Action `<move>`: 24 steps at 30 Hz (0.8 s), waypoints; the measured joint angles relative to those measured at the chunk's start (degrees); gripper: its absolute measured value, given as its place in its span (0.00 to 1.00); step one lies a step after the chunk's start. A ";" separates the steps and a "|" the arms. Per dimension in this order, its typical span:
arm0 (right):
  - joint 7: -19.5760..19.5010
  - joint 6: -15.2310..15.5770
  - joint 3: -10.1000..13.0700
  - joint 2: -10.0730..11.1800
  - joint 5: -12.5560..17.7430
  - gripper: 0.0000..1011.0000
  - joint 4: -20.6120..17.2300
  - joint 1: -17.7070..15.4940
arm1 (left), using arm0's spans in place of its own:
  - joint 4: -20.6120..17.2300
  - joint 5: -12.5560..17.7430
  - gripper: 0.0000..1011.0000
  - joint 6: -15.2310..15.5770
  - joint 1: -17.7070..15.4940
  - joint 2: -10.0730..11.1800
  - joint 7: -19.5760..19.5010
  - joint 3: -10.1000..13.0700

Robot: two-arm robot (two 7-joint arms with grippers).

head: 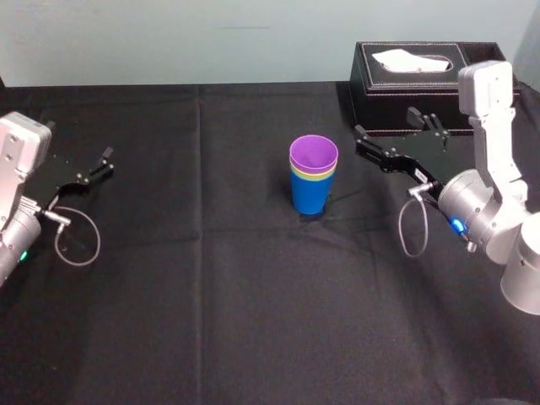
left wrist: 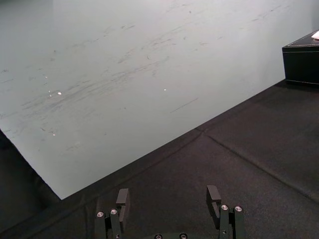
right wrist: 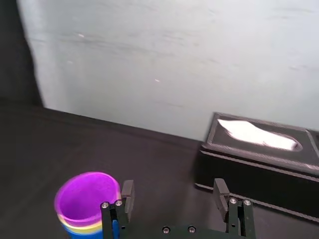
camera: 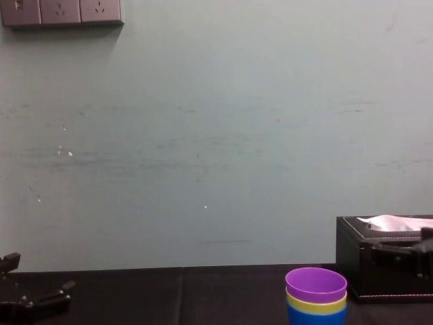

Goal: Stack the three plastic cups sequentially using one hand.

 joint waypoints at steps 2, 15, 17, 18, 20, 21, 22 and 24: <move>-2.22 1.06 0.20 -0.89 -1.33 0.99 0.18 -0.57 | 0.00 0.00 1.00 0.00 0.00 0.00 0.00 0.00; -8.68 2.74 0.24 -4.37 -7.12 0.99 2.49 -1.73 | 0.00 0.00 1.00 0.00 0.00 0.00 0.00 0.00; -8.62 2.72 0.33 -4.67 -7.37 0.99 3.02 -1.64 | 0.00 0.00 1.00 0.00 0.00 0.00 0.00 0.00; -8.59 2.67 0.37 -4.74 -7.50 0.99 3.15 -1.63 | 0.00 0.00 1.00 0.00 0.00 0.00 0.00 0.00; -7.87 2.30 0.56 -4.79 -7.58 0.99 3.55 -1.56 | 0.00 0.00 1.00 0.00 0.00 0.00 0.00 0.00; -7.78 2.26 0.58 -4.79 -7.58 0.99 3.58 -1.55 | 0.00 0.00 1.00 0.00 0.00 0.00 0.00 0.00; -7.78 2.26 0.58 -4.79 -7.58 0.99 3.58 -1.55 | 0.00 0.00 1.00 0.00 0.00 0.00 0.00 0.00; -7.79 2.26 0.58 -4.79 -7.58 0.99 3.57 -1.55 | 0.00 0.00 1.00 0.00 0.00 0.00 0.00 0.00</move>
